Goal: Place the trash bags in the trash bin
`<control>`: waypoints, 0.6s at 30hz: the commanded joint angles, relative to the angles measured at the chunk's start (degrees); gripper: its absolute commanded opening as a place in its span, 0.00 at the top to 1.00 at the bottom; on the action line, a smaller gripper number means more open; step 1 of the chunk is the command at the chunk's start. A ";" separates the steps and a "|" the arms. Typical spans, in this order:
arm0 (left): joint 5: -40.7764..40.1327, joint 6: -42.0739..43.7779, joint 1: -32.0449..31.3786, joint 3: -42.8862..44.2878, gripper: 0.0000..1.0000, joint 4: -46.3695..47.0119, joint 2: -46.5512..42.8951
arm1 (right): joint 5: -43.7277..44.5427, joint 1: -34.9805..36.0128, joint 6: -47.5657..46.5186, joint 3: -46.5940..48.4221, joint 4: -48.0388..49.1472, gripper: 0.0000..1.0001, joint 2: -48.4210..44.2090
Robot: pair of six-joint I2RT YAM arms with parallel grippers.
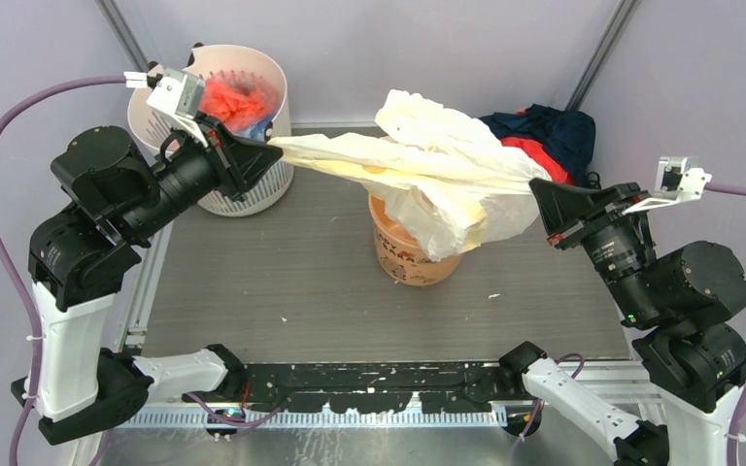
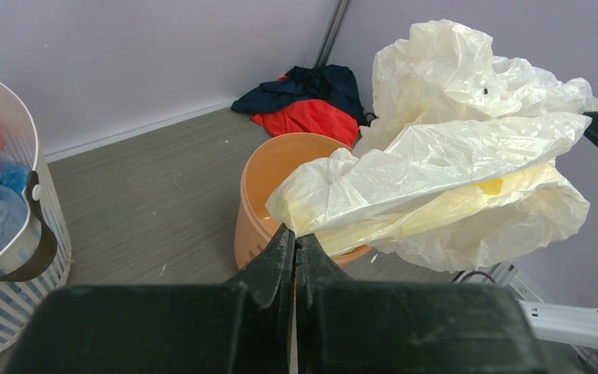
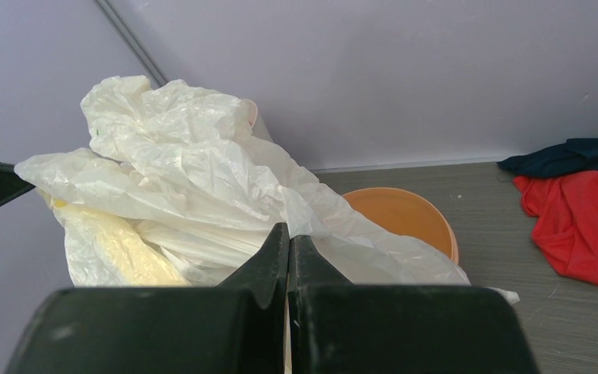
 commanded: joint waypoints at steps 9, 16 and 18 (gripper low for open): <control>-0.83 -0.28 0.86 0.27 1.00 3.46 -0.59 | -1.95 -0.35 0.09 0.57 5.81 0.99 -0.06; 11.45 -4.98 0.84 -0.48 0.95 9.74 4.59 | -12.90 -0.29 2.80 0.68 9.71 0.99 5.74; 10.34 -4.36 0.91 -0.88 0.88 10.42 5.28 | -12.67 -0.33 2.83 1.00 10.18 0.99 6.46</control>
